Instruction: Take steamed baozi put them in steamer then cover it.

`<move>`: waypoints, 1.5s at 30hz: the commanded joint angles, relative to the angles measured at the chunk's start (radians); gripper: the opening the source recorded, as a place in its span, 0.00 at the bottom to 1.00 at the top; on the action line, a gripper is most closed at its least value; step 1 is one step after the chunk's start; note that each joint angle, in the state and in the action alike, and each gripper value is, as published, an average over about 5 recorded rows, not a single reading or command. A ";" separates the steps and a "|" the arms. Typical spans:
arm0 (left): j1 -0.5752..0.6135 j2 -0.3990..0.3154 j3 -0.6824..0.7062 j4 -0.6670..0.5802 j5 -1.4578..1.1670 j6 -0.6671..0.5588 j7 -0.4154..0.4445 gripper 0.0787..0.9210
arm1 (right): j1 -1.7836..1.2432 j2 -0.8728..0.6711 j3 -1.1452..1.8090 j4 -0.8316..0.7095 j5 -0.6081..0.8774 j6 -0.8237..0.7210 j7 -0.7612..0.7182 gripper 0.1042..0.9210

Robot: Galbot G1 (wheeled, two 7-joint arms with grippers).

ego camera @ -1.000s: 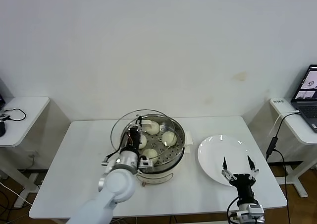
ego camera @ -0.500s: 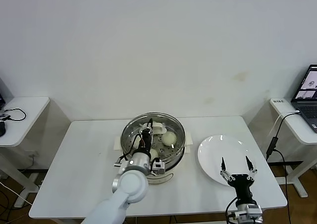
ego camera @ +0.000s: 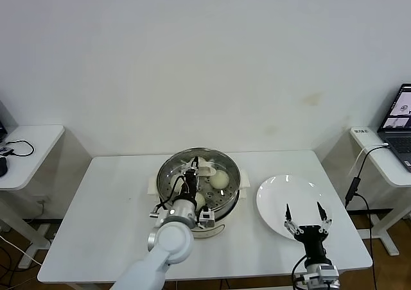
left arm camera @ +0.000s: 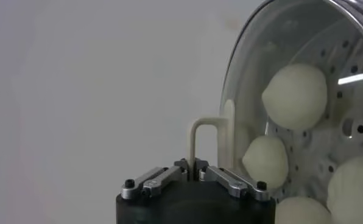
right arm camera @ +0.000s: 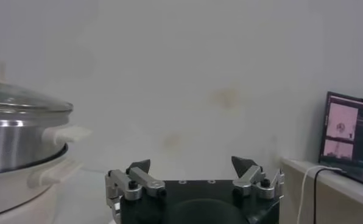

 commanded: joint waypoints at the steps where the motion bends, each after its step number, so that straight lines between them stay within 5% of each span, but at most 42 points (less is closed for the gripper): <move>1: 0.000 -0.011 -0.005 0.006 0.007 -0.005 -0.001 0.06 | -0.002 0.000 -0.003 0.001 -0.002 0.001 -0.002 0.88; 10: 0.031 -0.002 -0.027 -0.044 0.005 -0.018 -0.012 0.12 | -0.005 0.000 -0.006 0.005 -0.003 0.001 -0.004 0.88; 22: 0.286 0.107 -0.081 -0.359 -0.070 -0.095 -0.090 0.53 | -0.017 -0.010 -0.006 0.009 -0.003 0.003 -0.004 0.88; 29: 0.546 0.125 -0.135 -0.517 -0.222 -0.173 -0.155 0.77 | -0.038 -0.040 -0.005 0.017 0.007 0.007 -0.005 0.88; 34: 0.713 0.083 -0.273 -0.580 -0.512 -0.272 -0.282 0.87 | -0.066 -0.094 0.005 0.046 0.043 0.006 -0.012 0.88; 45: 0.949 0.002 -0.640 -0.561 -1.383 -0.522 -0.510 0.88 | -0.081 -0.132 0.011 0.071 0.096 -0.029 -0.044 0.88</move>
